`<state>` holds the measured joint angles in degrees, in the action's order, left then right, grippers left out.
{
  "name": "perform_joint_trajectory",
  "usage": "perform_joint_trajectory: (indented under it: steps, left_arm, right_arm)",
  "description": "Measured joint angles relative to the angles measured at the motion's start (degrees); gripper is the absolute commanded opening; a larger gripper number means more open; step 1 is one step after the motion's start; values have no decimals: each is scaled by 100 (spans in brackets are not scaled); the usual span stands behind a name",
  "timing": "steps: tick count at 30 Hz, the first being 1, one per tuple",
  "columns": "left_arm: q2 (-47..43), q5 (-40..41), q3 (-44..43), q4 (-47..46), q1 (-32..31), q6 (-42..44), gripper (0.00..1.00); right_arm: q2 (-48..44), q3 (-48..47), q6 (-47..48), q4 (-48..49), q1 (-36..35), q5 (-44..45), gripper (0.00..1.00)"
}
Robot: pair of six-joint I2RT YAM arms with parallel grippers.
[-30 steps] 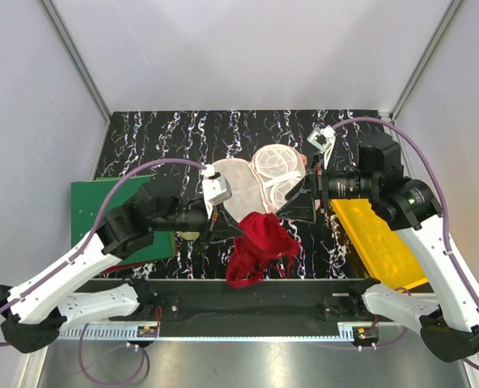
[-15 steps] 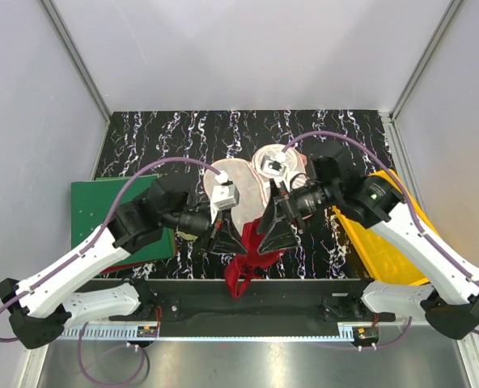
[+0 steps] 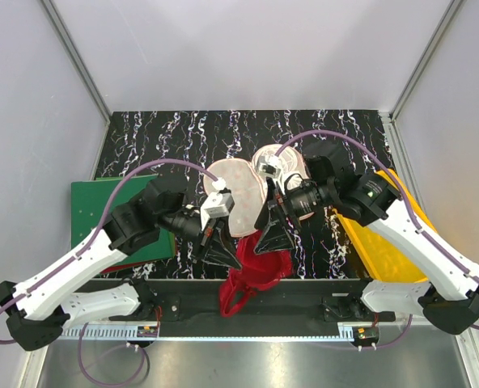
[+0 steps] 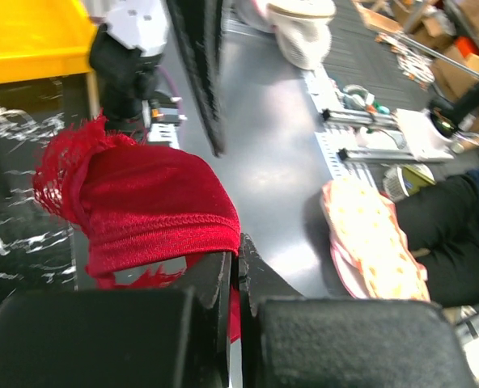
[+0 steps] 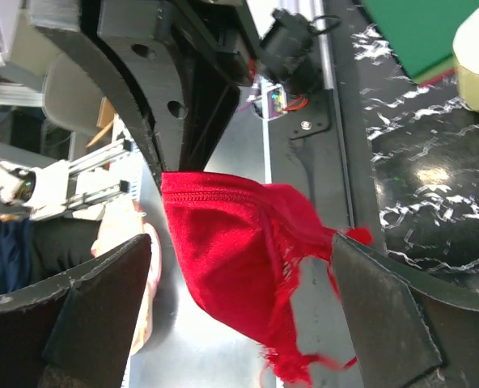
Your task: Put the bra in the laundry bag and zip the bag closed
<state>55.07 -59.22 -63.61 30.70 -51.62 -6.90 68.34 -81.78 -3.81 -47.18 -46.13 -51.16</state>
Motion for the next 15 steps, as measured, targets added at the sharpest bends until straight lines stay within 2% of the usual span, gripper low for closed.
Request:
perform_joint_trajectory:
  steps: [5,8,12,13,15]
  left_arm:
    - [-26,-321,0,-44,0,59,0]
    - [-9,-363,0,-42,0,70,0]
    - [63,-354,-28,-42,0,87,0]
    - [74,-345,-33,-44,0,90,0]
    - [74,-275,-33,-42,0,94,8]
  right_arm:
    - [203,-59,9,13,-111,-356,100]
    - [439,-50,-90,98,-382,-621,94]
    - [470,131,-339,396,-608,-962,55]
    - [461,160,-376,437,-614,-1003,30]
    - [389,269,-503,577,-614,-1034,7]
